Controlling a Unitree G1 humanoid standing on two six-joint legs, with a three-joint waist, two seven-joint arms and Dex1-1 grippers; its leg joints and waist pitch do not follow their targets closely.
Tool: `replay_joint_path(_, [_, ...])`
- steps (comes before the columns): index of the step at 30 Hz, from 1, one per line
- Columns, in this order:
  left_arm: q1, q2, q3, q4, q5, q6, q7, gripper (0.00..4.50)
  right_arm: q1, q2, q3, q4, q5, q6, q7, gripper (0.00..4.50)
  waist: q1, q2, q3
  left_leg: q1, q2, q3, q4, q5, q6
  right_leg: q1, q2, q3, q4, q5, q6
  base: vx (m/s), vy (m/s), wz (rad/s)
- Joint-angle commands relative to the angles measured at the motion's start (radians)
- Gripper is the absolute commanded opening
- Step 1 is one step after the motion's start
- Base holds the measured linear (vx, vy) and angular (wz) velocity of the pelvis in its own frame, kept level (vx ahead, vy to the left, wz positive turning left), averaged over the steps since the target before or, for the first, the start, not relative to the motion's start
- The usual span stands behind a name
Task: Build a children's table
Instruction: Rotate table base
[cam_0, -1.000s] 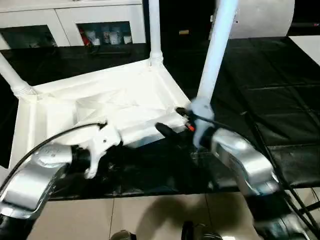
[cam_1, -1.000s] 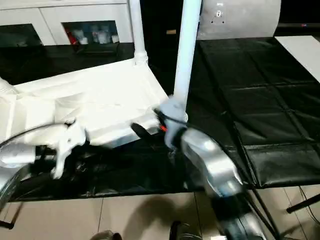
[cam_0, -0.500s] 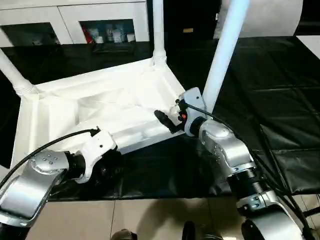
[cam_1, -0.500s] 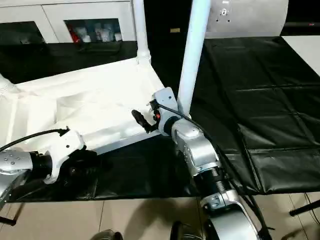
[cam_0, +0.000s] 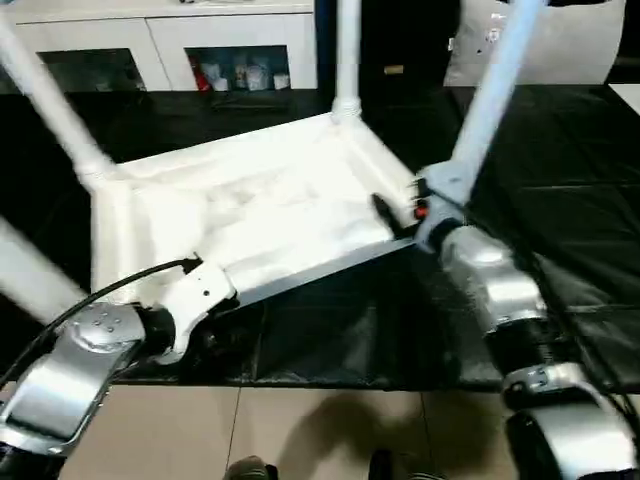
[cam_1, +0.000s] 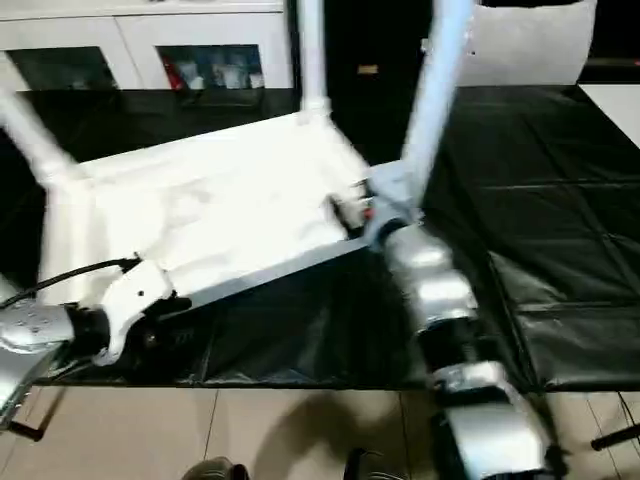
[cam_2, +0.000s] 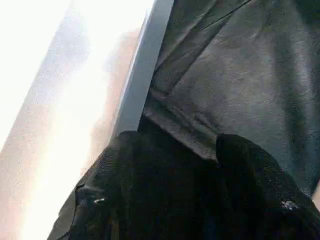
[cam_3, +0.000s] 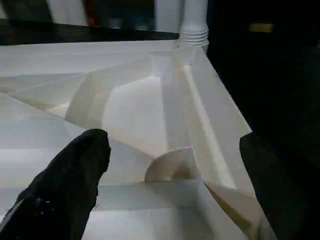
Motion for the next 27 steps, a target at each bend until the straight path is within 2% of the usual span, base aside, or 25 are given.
replay_joint_path(1, [-0.015,0.002,0.014,0.028,0.03,-0.007,0.04,2.79,-0.004,-0.055,-0.071,0.026,0.0,-0.016,-0.042,4.5,-0.007,0.007,-0.092,0.001,0.008,0.013,-0.066,-0.178,0.07,0.056,-0.051,0.064,-0.074,-0.393,-0.112,0.0,0.0,0.0])
replay_joint_path(3, [-0.017,-0.001,0.011,0.032,0.032,-0.011,0.045,2.79,0.001,-0.067,-0.079,0.025,0.0,-0.016,-0.043,4.5,0.001,0.007,-0.095,-0.001,0.01,0.013,-0.065,-0.155,0.074,0.058,-0.05,0.065,-0.068,-0.364,-0.122,0.0,0.0,0.0])
replay_joint_path(7, [-0.028,-0.018,0.003,0.07,0.06,-0.054,0.09,2.79,0.035,-0.124,-0.115,0.017,0.005,-0.023,-0.05,4.5,0.003,0.004,-0.099,-0.016,0.01,0.011,-0.064,-0.11,0.087,0.066,-0.048,0.064,-0.056,-0.308,-0.137,0.0,0.0,0.0])
replay_joint_path(15, [-0.031,-0.058,0.014,0.099,0.058,-0.102,0.14,2.79,0.09,-0.194,-0.158,-0.001,0.001,-0.03,-0.061,4.5,0.011,-0.001,-0.097,-0.013,0.008,0.017,-0.061,-0.119,0.097,0.063,-0.049,0.063,-0.067,-0.346,-0.129,0.0,0.0,0.0])
replay_joint_path(22, [-0.014,-0.095,0.03,0.126,0.057,-0.172,0.189,2.79,0.138,-0.26,-0.197,-0.036,0.002,-0.022,-0.065,4.5,0.02,-0.006,-0.096,-0.014,0.006,0.019,-0.062,-0.126,0.103,0.062,-0.047,0.06,-0.074,-0.387,-0.1,0.0,0.0,0.0])
replay_joint_path(23, [-0.005,-0.107,0.041,0.124,0.05,-0.179,0.202,2.79,0.147,-0.265,-0.201,-0.05,0.005,-0.018,-0.063,4.5,0.019,-0.004,-0.095,-0.013,0.006,0.02,-0.061,-0.132,0.103,0.06,-0.047,0.06,-0.076,-0.392,-0.097,0.0,0.0,0.0])
replay_joint_path(24, [0.006,-0.119,0.051,0.116,0.039,-0.19,0.208,2.79,0.156,-0.266,-0.2,-0.071,0.009,-0.02,-0.051,4.5,0.019,-0.006,-0.095,-0.014,0.004,0.021,-0.061,-0.13,0.103,0.062,-0.046,0.059,-0.076,-0.393,-0.094,0.0,0.0,0.0])
replay_joint_path(25, [0.026,-0.137,0.064,0.1,0.021,-0.217,0.209,2.79,0.17,-0.262,-0.193,-0.11,0.017,-0.03,-0.02,4.5,0.021,0.0,-0.094,-0.014,0.004,0.021,-0.06,-0.132,0.104,0.06,-0.046,0.059,-0.079,-0.398,-0.088,0.0,0.0,0.0])
replay_joint_path(27, [0.063,-0.17,0.09,0.061,-0.023,-0.227,0.206,2.79,0.187,-0.254,-0.184,-0.16,0.029,-0.016,0.003,4.5,0.02,-0.001,-0.096,-0.02,0.006,0.019,-0.061,-0.124,0.107,0.065,-0.046,0.058,-0.076,-0.387,-0.083,0.0,0.0,0.0])
